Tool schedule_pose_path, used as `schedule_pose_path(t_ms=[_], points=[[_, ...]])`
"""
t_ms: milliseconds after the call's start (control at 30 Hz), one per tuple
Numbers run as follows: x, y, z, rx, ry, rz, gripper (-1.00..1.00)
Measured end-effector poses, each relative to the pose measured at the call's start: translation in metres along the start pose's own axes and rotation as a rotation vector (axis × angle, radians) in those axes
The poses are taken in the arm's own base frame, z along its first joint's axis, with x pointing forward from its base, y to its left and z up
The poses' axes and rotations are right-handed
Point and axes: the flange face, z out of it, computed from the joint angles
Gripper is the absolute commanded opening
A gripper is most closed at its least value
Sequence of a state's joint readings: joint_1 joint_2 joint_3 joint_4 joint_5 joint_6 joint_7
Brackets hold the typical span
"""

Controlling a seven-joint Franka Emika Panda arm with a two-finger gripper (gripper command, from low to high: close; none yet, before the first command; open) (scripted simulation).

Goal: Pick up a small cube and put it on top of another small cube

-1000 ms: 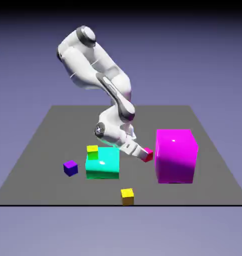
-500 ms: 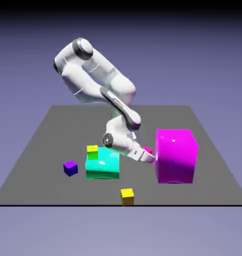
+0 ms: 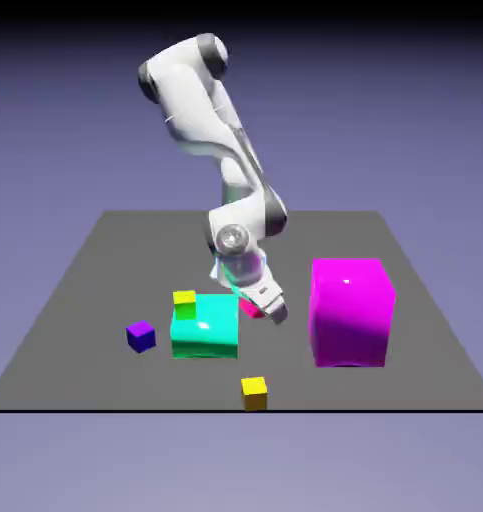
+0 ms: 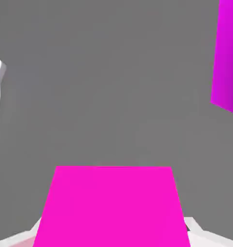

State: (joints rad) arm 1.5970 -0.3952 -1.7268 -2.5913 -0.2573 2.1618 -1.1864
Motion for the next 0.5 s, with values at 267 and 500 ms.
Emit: schedule_pose_path(t_ms=[267, 500], points=[[-0.191, 0.039, -0.068, -0.086, 0.486, 0.303, -1.00], [-0.364, -0.004, -0.013, -0.141, 0.987, 0.564, -1.00]])
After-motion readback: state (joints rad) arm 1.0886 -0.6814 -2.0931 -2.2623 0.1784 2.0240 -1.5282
